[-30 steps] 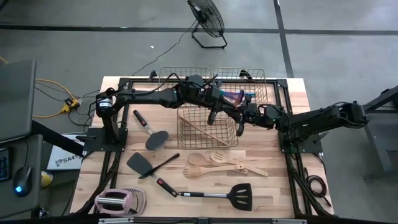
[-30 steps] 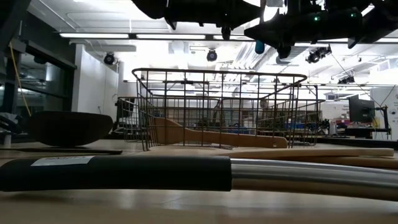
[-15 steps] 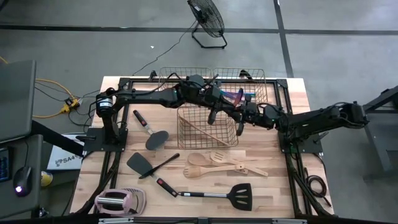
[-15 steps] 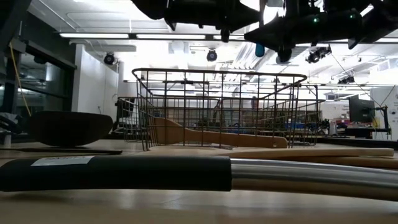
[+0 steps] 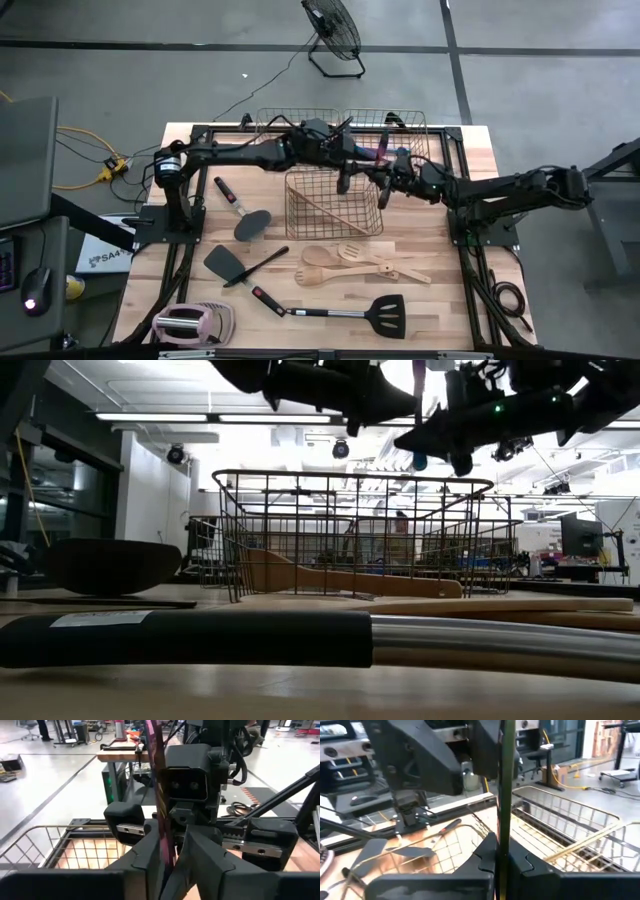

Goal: Pick & Place Kitchen Items
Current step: Put the blue table knife into the top right wire basket

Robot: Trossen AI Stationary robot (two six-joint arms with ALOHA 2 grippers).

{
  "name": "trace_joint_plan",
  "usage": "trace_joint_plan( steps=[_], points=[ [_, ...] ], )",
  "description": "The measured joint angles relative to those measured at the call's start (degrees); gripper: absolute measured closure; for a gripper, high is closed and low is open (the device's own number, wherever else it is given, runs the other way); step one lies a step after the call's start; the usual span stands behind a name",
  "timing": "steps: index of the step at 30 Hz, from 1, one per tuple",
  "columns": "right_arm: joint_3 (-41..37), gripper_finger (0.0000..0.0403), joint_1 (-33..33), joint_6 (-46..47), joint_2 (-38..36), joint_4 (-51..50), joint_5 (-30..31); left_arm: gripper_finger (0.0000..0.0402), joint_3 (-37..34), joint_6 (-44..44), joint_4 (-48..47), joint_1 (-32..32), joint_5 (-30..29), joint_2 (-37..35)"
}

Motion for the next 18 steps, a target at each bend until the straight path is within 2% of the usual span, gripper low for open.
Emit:
trace_joint_plan(
  steps=[5, 12, 18],
  points=[
    [-0.02, 0.0401, -3.00, 0.18, 0.02, -2.14, -0.21, 0.0283, 0.00, -1.02, -4.01, 2.24, 0.24, -0.72],
    [0.11, 0.0400, -10.34, 0.88, -0.02, -5.16, -5.88, 0.0282, 0.07, -2.02, -13.35, 5.59, -0.03, -3.28],
    [7.61, 0.0400, -16.51, -2.56, -0.02, -23.02, -9.71, 0.0281, 0.03, 0.09, -25.45, 7.45, -0.01, -5.34]
  ],
)
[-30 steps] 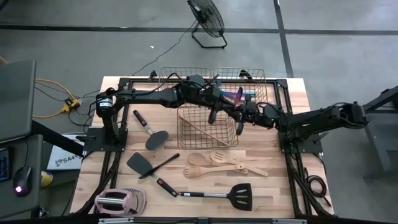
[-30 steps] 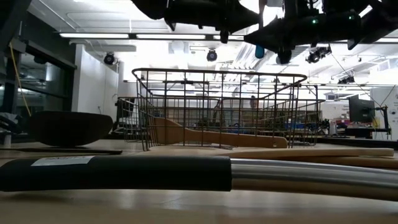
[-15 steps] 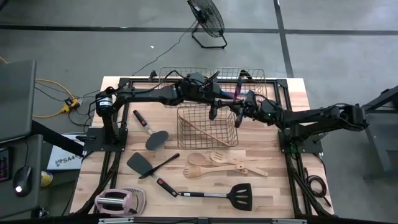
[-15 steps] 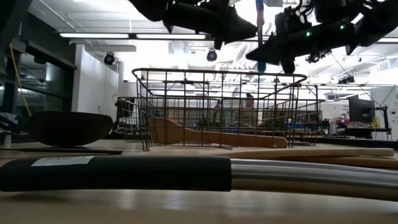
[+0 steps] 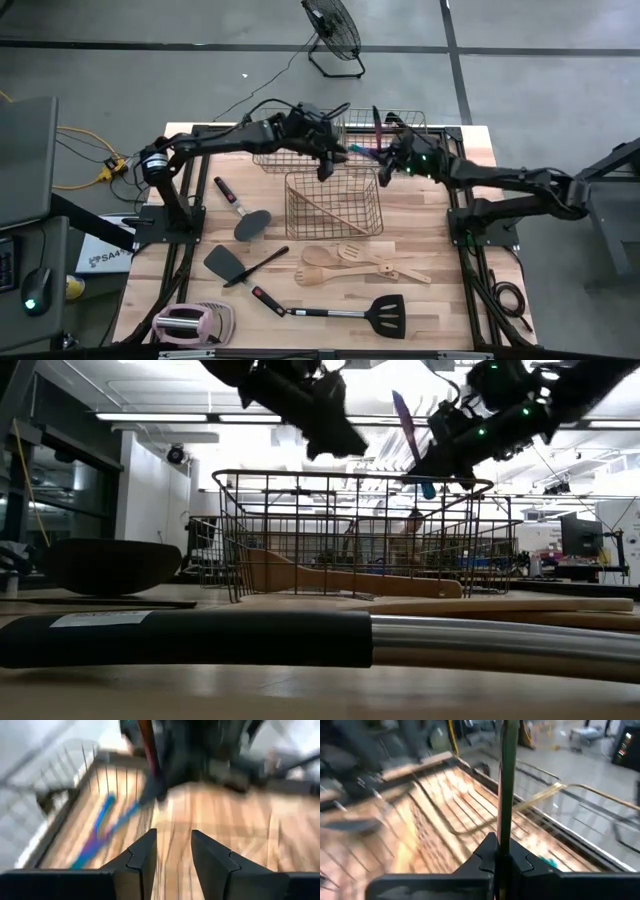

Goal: Pick & Place Kitchen Items
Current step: Put the blue table knife into the top right wire basket

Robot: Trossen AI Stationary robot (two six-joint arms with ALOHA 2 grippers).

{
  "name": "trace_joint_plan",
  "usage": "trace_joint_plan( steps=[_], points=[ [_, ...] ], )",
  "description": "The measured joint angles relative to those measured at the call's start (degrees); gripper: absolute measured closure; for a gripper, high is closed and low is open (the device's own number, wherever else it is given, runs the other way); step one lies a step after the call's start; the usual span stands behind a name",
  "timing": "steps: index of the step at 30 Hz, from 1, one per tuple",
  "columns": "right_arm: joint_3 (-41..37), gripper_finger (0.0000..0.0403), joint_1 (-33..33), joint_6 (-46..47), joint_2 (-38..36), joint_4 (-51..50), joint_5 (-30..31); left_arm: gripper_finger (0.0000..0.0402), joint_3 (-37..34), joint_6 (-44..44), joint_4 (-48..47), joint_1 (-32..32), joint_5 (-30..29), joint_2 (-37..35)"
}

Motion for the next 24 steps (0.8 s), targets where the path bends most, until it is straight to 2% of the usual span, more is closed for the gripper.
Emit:
trace_joint_plan(
  steps=[6, 9, 14, 20, 24],
  points=[
    [10.79, 0.0400, -5.83, -7.63, 0.30, -21.53, 0.72, 0.0281, -0.09, 2.07, -3.85, 1.15, -0.16, -0.36],
    [13.84, 0.0400, -8.89, -11.45, 1.26, -28.96, 0.90, 0.0281, -0.09, 2.07, -3.66, 1.13, 0.22, -0.36],
    [15.25, 0.0400, -12.96, -15.89, 4.44, -34.58, 2.05, 0.0281, -2.44, -0.12, 0.91, 1.11, 0.46, -0.39],
    [16.73, 0.0400, -16.60, -16.61, 9.79, -39.06, 3.37, 0.0281, -7.07, -3.86, 6.46, 0.70, 2.10, -0.89],
    [18.87, 0.0400, -17.96, -17.55, 13.57, -41.71, 1.76, 0.0281, -9.18, -4.00, 8.39, -0.26, 2.16, -1.30]
  ],
)
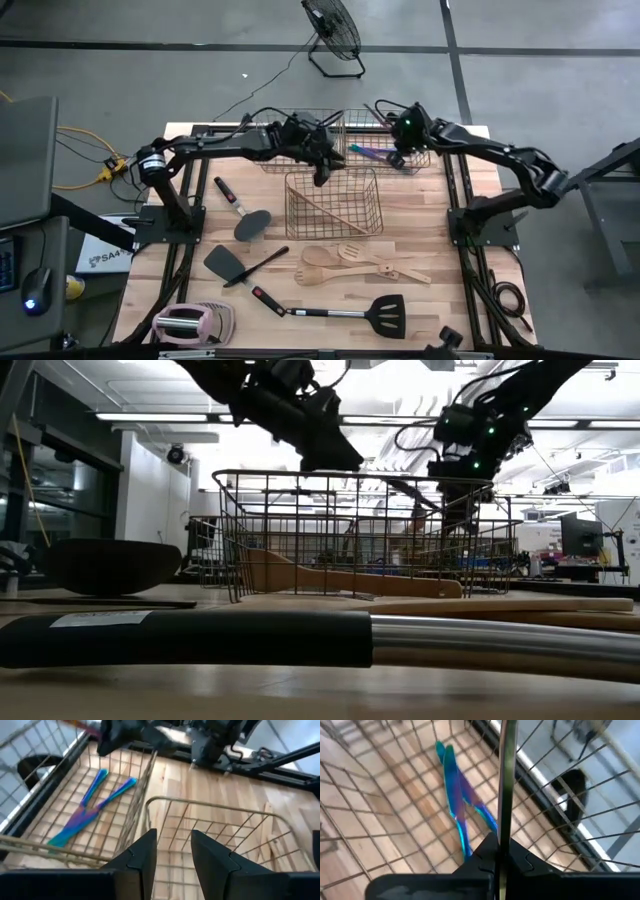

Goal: Pick & Place Kitchen Items
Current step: Put the blue table knife into the top right wire basket

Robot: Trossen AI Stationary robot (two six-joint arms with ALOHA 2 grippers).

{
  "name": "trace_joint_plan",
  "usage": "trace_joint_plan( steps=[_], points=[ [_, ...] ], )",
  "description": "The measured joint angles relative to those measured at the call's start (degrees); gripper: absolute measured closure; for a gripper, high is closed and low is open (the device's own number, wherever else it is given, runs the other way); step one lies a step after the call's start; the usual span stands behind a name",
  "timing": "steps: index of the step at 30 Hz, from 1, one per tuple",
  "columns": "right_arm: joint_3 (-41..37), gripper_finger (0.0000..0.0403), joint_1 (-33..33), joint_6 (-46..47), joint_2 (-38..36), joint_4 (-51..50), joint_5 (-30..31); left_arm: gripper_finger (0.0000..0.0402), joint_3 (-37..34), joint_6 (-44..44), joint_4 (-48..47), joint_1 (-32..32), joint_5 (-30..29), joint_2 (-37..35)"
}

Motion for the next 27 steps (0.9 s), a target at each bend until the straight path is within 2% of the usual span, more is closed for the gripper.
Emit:
trace_joint_plan(
  steps=[3, 7, 10, 18, 27],
  points=[
    [2.10, 0.0400, -1.13, 1.13, 3.40, -1.58, 0.04, 0.0281, -2.27, -0.16, 2.51, -1.00, -0.01, -1.44],
    [5.07, 0.0400, -2.20, 11.24, 7.53, -2.16, -2.24, 0.0281, -5.26, -2.02, 6.41, -2.52, -0.69, -3.70],
    [6.48, 0.0400, -2.14, 15.27, 10.17, -1.82, -3.45, 0.0281, -7.56, -3.71, 9.56, -3.70, -1.28, -5.39],
    [7.04, 0.0400, -2.07, 8.94, 15.74, -3.43, -2.79, 0.0281, -13.32, -4.74, 11.69, -8.15, -4.69, -12.06],
    [6.99, 0.0400, -2.54, 2.00, 16.09, -4.62, -3.10, 0.0281, -15.44, -5.47, 11.55, -13.97, -8.96, -17.41]
  ],
)
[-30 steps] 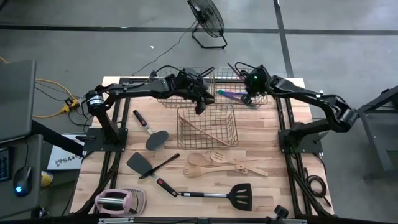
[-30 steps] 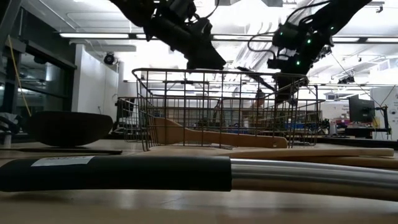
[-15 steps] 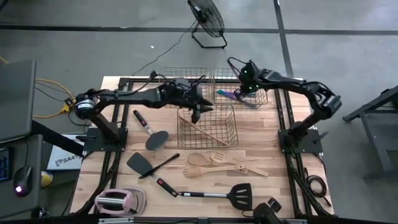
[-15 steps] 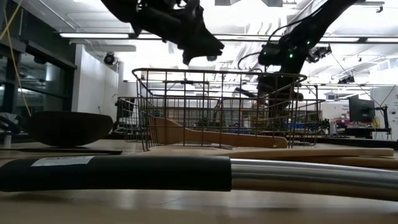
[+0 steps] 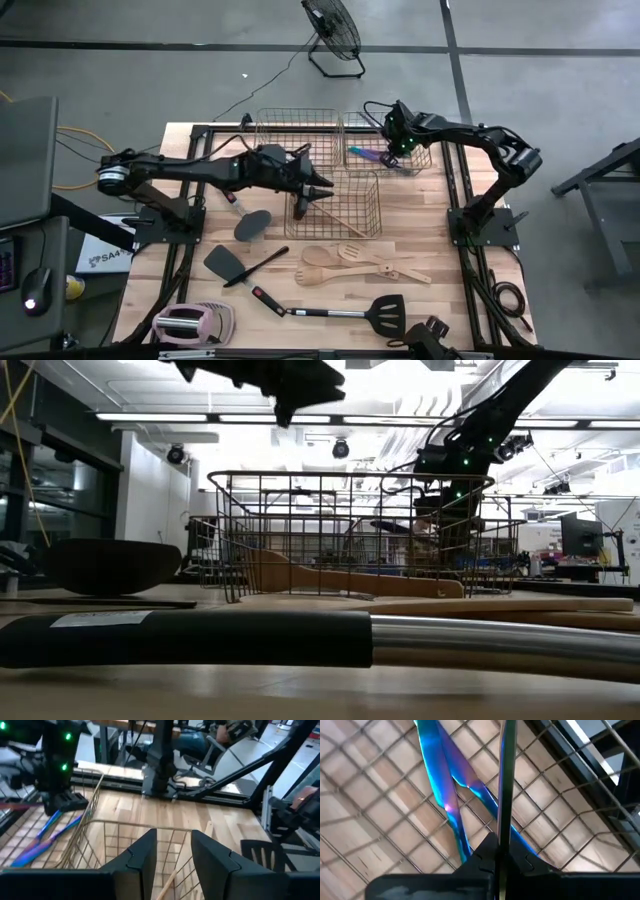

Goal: Pick & Place Kitchen Items
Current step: Put the blue table knife into the top right wire basket

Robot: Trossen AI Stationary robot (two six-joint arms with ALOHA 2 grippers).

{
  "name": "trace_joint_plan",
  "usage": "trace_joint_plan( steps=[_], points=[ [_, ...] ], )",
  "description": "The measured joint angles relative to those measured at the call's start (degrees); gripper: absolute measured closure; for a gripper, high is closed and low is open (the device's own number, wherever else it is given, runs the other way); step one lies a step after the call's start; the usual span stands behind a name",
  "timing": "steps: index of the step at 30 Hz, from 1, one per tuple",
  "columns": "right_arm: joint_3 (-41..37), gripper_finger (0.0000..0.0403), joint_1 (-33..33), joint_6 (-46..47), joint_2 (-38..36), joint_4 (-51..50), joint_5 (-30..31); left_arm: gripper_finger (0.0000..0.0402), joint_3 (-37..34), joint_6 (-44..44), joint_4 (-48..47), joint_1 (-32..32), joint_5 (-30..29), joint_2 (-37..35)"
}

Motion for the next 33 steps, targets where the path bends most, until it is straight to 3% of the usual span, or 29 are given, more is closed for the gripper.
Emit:
trace_joint_plan(
  steps=[12, 33],
  points=[
    [0.00, 0.0400, -0.26, -12.20, -0.07, -1.98, -0.05, 0.0281, 0.04, -0.57, -0.10, -1.69, -1.57, -2.30],
    [0.00, 0.0400, -0.74, -12.44, -0.09, -2.27, -0.01, 0.0281, 0.07, -1.27, -0.45, -1.62, -1.53, -2.26]
  ],
)
